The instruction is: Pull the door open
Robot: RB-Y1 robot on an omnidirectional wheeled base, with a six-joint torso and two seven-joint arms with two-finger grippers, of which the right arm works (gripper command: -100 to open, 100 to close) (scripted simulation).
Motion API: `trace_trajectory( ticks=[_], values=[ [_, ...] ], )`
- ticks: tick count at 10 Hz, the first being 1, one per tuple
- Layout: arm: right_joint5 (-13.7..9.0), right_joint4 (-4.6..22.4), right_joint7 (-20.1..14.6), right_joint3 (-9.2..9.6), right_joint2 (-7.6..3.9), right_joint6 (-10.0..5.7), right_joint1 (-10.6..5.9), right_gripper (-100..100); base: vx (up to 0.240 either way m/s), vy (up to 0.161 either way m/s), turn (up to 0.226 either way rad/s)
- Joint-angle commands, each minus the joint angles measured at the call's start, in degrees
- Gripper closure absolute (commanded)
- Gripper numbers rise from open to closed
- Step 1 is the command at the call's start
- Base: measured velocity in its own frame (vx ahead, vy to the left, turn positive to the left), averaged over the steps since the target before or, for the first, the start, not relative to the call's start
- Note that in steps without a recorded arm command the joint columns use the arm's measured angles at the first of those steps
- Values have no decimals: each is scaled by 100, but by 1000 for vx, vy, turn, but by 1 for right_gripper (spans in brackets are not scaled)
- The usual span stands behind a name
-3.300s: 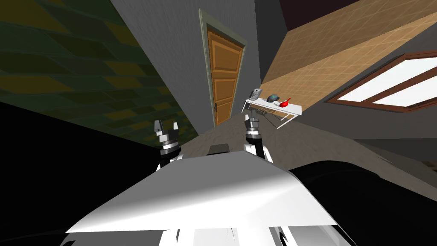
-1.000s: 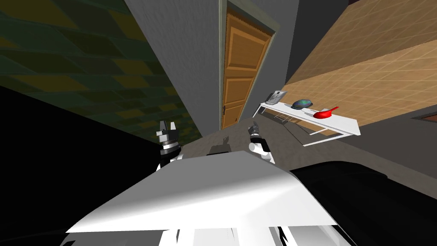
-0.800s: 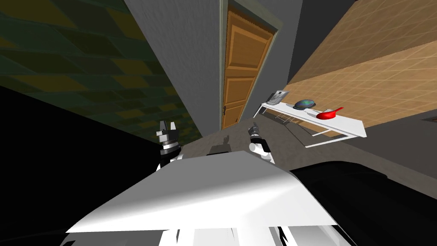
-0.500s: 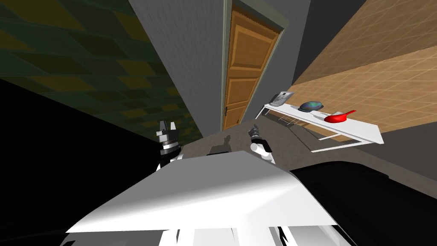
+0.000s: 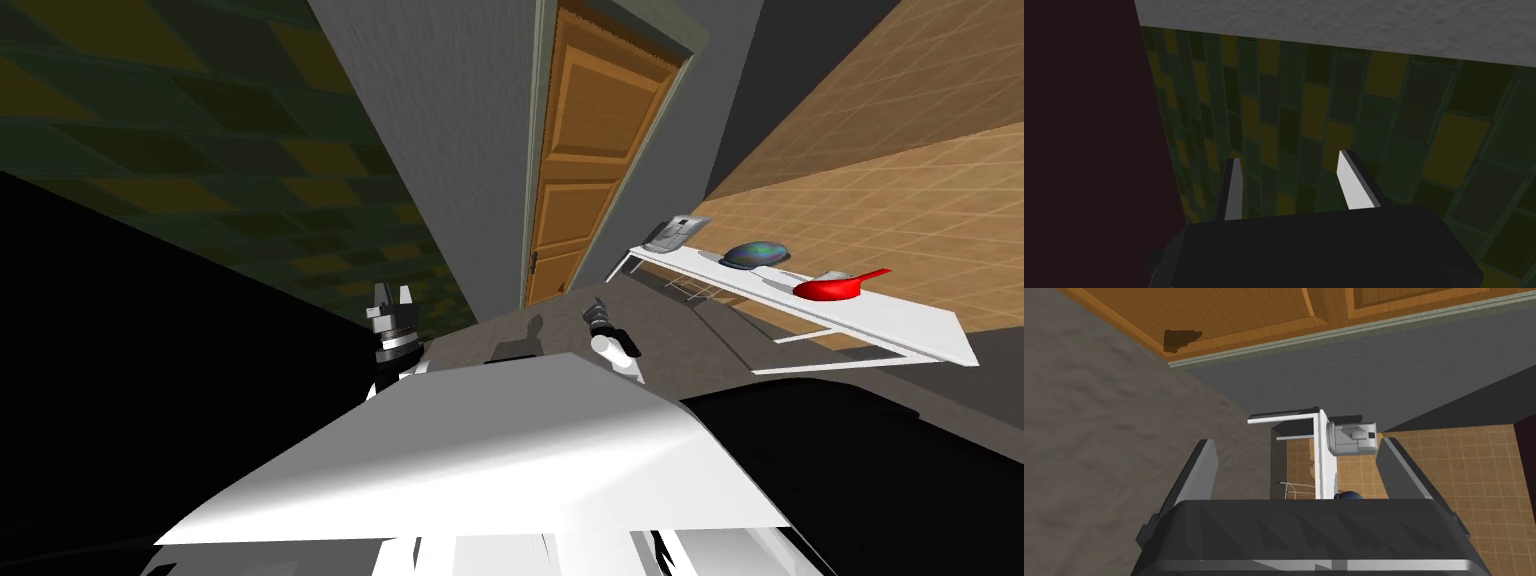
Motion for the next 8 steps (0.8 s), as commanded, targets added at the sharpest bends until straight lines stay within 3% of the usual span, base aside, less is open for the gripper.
trace_trajectory(
  ticks=[1, 6, 7, 8],
  values=[
    [-168, 71, 70, -49, 8, 94, -14, -100, 67, -28, 30],
    [-1147, 714, 507, -492, 3, 785, -207, -100, 81, -29, 108],
    [-1211, 714, 507, -492, 3, 785, -207, -100, 72, -33, 39],
    [-1422, 844, 596, -582, 4, 925, -246, -100, 51, -27, 65]
  ],
)
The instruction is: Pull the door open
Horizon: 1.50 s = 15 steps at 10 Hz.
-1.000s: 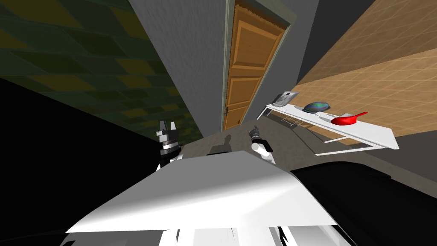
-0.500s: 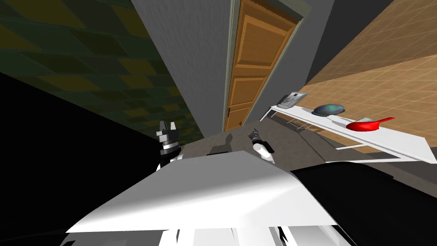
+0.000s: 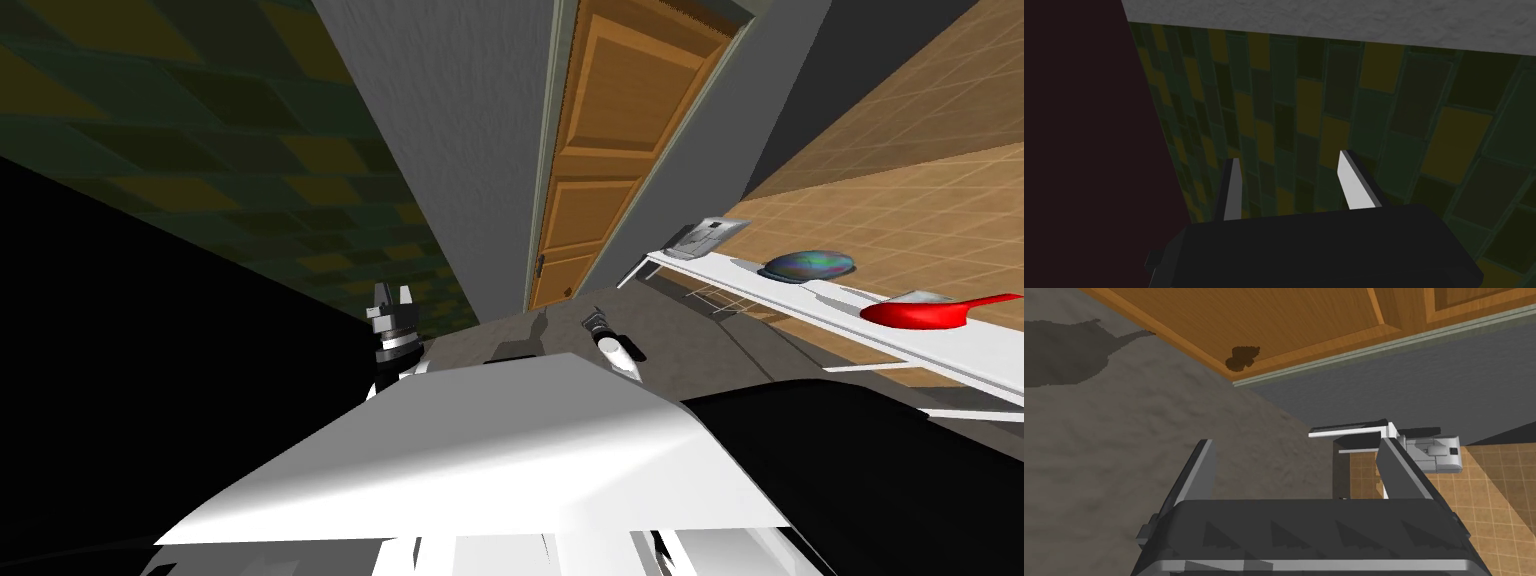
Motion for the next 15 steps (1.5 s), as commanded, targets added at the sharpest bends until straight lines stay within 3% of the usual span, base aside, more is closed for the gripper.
trace_trajectory(
  ticks=[1, 2, 3, 5, 6, 8, 9, 11, 12, 15],
  values=[
    [-286, 223, 143, -132, -7, 217, -74, -100, 67, -34, 129],
    [-480, 353, 231, -221, -2, 356, -113, -100, 81, -41, 131],
    [-543, 353, 231, -221, -2, 356, -113, -100, 55, -28, 35],
    [-890, 613, 408, -400, 11, 636, -191, -100, 59, -27, 88],
    [-965, 613, 408, -400, 11, 636, -191, -100, 53, -24, 60],
    [-1324, 873, 585, -579, 24, 915, -269, -100, 64, -32, 109],
    [-1386, 873, 585, -579, 24, 915, -269, -100, 60, -29, 30],
    [-1765, 1128, 759, -755, 44, 1189, -345, -100, 64, -29, 77],
    [-1800, 1128, 759, -755, 44, 1189, -345, -100, 49, -28, 58],
    [-2360, 1507, 1016, -1016, 81, 1596, -459, -100, 67, -42, 109]
  ],
)
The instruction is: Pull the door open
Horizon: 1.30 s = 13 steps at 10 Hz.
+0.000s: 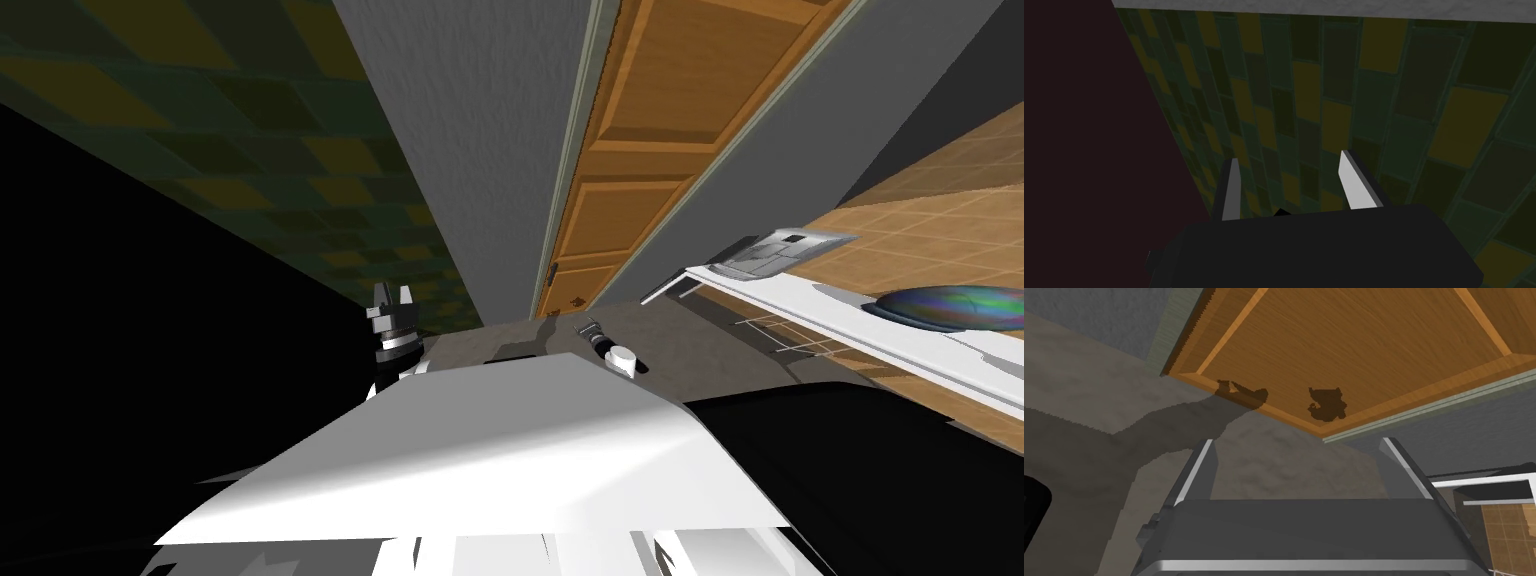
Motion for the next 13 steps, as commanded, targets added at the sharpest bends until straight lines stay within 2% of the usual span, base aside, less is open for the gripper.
trace_trajectory(
  ticks=[1, 4, 5, 9, 10, 13],
  values=[
    [-161, 82, 57, -56, 2, 102, -28, -100, 56, -42, 33],
    [-699, 448, 306, -308, 48, 495, -138, -100, 67, -35, 102],
    [-753, 448, 306, -308, 48, 495, -138, -100, 55, -39, 31],
    [-1468, 919, 627, -633, 119, 1001, -279, -100, 66, -40, 94],
    [-1518, 919, 627, -633, 119, 1001, -279, -100, 63, -48, 29],
    [-2041, 1242, 846, -855, 185, 1347, -376, -100, 64, -45, 90]
  ],
)
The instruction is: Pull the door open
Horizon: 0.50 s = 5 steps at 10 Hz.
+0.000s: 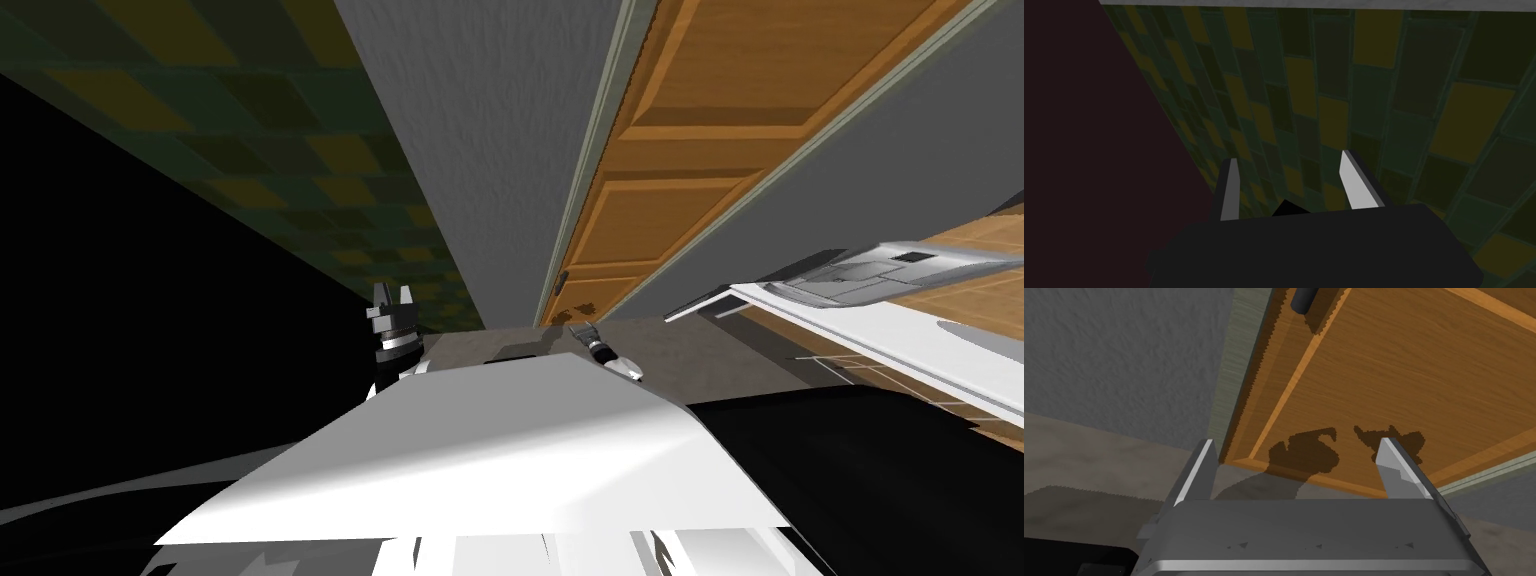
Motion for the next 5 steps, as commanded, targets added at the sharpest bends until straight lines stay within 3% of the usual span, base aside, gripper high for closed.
trace_trajectory(
  ticks=[1, 5],
  values=[
    [-283, 180, 126, -119, 33, 197, -60, -100, 88, -66, 82],
    [-911, 568, 390, -386, 129, 612, -176, -100, 77, -55, 97]
  ],
)
